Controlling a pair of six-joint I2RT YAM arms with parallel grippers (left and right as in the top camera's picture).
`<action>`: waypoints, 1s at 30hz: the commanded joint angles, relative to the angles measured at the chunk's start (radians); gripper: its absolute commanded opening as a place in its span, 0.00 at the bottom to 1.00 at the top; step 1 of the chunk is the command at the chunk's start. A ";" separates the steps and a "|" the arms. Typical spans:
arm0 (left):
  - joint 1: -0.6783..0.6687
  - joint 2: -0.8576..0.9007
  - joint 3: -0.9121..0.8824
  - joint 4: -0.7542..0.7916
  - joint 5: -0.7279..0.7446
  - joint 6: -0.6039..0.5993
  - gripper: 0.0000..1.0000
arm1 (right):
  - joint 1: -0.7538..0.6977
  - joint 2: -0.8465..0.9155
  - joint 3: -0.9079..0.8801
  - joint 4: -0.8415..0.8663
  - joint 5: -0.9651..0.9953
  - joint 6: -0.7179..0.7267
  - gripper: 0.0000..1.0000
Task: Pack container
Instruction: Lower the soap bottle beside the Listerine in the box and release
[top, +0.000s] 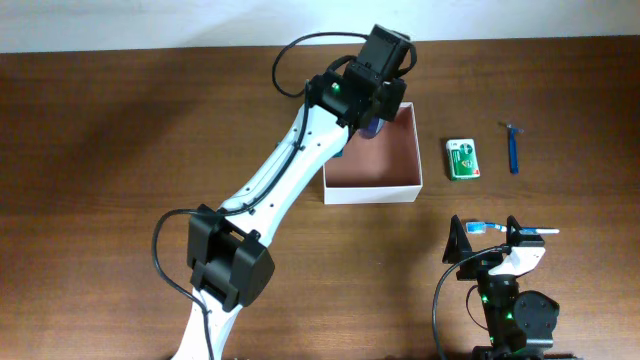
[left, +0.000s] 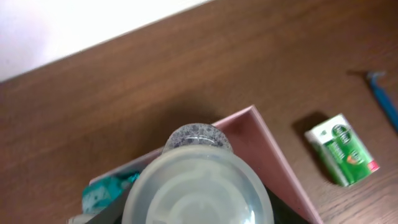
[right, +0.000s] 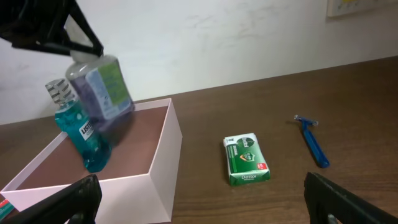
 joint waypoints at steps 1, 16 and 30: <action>-0.001 -0.011 0.031 -0.009 -0.046 -0.009 0.08 | 0.009 -0.011 -0.009 0.000 0.009 0.006 0.98; 0.002 0.058 0.031 -0.010 -0.045 -0.036 0.08 | 0.009 -0.011 -0.009 0.000 0.009 0.006 0.99; 0.039 0.074 0.031 -0.043 -0.027 -0.063 0.13 | 0.009 -0.011 -0.009 0.000 0.009 0.006 0.98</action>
